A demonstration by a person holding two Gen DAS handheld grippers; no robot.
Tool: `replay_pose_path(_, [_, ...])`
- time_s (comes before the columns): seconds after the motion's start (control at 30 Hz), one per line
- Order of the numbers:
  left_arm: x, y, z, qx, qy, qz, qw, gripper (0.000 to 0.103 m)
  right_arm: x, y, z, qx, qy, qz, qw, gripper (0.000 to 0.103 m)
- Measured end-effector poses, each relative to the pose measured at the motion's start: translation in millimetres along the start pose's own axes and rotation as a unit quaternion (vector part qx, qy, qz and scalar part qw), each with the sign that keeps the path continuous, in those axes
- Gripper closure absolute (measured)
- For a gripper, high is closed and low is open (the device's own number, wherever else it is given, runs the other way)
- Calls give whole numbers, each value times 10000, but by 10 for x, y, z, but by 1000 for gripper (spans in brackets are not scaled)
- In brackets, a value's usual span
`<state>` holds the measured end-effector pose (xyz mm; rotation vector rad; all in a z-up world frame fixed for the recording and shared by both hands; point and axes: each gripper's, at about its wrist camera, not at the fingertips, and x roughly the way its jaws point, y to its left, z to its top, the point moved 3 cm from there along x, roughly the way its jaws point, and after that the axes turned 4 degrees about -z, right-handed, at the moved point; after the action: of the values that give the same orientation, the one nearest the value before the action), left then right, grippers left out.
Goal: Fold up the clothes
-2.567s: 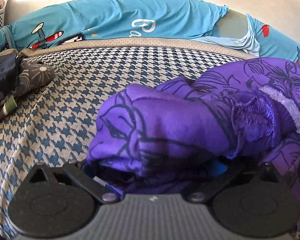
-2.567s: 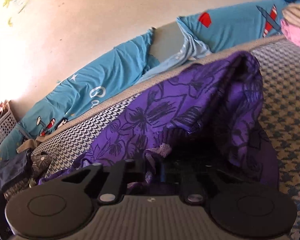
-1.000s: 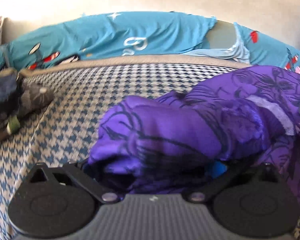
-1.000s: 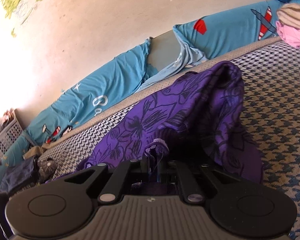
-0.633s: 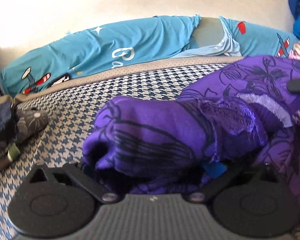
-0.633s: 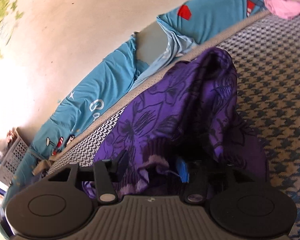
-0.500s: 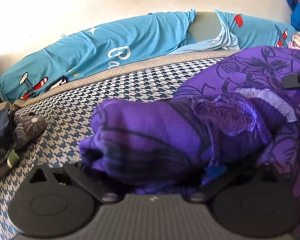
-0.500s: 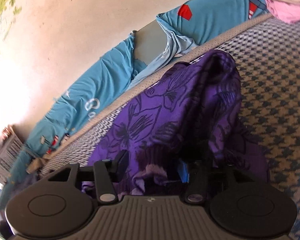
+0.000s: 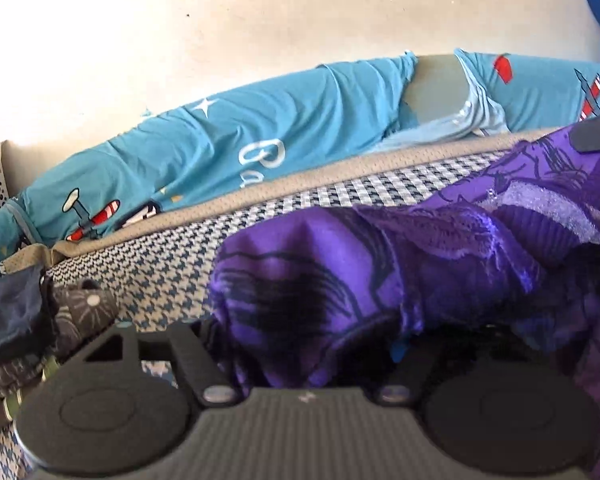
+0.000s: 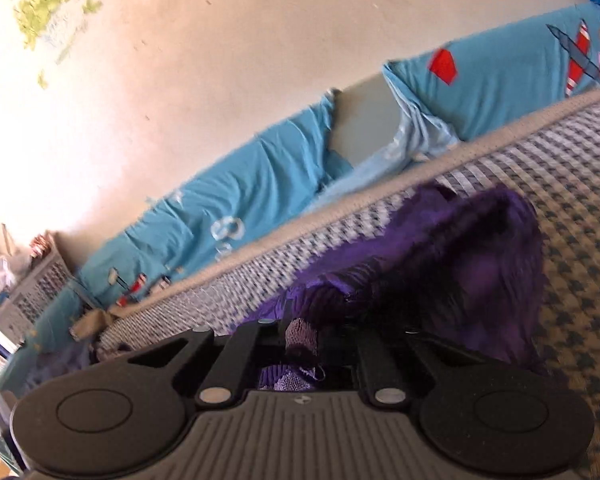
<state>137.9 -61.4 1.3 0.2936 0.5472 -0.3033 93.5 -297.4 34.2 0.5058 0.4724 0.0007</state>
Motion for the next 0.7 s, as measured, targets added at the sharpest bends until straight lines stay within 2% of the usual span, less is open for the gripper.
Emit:
replay_pose_path(0.1, [27,-12,114,42,-84,82,9999,37,19,56,116,-207,-176,69,9996,94])
replay_pose_path(0.33, [144,-4,385,82,-312,392,9987,38,120,83,364,-193,-426,290,9985,94])
replay_pose_path(0.7, [521,296,764,-179,-483,895,9947,37,428,317,741,-245,-731,799,9938,94])
